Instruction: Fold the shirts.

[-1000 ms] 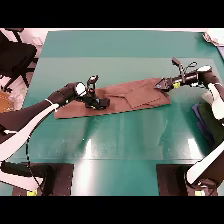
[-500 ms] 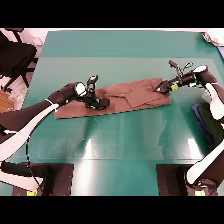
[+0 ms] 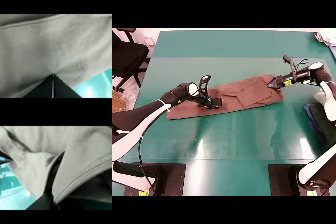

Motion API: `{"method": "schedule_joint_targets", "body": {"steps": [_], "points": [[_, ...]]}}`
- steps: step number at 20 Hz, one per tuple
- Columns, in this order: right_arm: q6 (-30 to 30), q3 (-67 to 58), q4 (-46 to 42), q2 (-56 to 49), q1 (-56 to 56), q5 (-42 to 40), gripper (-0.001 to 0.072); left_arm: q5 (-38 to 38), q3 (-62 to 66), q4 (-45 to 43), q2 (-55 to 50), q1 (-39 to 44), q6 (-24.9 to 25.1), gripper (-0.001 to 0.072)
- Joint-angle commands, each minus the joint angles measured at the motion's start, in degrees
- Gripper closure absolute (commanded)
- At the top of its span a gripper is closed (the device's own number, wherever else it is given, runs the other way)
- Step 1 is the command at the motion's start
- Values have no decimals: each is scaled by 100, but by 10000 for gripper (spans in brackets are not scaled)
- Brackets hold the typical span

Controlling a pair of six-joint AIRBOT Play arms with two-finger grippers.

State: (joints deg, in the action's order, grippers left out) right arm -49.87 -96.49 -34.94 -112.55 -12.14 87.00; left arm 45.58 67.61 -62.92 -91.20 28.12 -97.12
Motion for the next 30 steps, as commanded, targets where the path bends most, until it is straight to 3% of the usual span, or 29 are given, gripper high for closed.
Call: {"method": "schedule_joint_targets", "body": {"steps": [1, 4, 8, 15, 21, 26, 30], "points": [[-96, -7, 68, 402, -57, 162, 697, -332, 9, 175, 2, 57, 177, 687], [-286, -7, -109, 844, -92, 232, 697, -645, 9, 186, 0, 289, 166, 687], [-723, -7, -988, 1421, -28, 212, 698, -839, 33, 254, -105, 533, 160, 687], [-1252, -162, -1032, 2120, 420, 197, 697, -1165, 293, 914, -439, 820, 527, 687], [-1790, -704, -1080, 2166, 1554, -15, 697, -1462, 505, 901, -442, 951, 614, 687], [-2286, -1204, -1602, 2131, 2824, -400, 697, -1453, 505, 925, -629, 951, 621, 687], [-2664, -1685, -1626, 1670, 3556, -457, 697, -1453, 511, 931, -651, 951, 610, 687]]}}
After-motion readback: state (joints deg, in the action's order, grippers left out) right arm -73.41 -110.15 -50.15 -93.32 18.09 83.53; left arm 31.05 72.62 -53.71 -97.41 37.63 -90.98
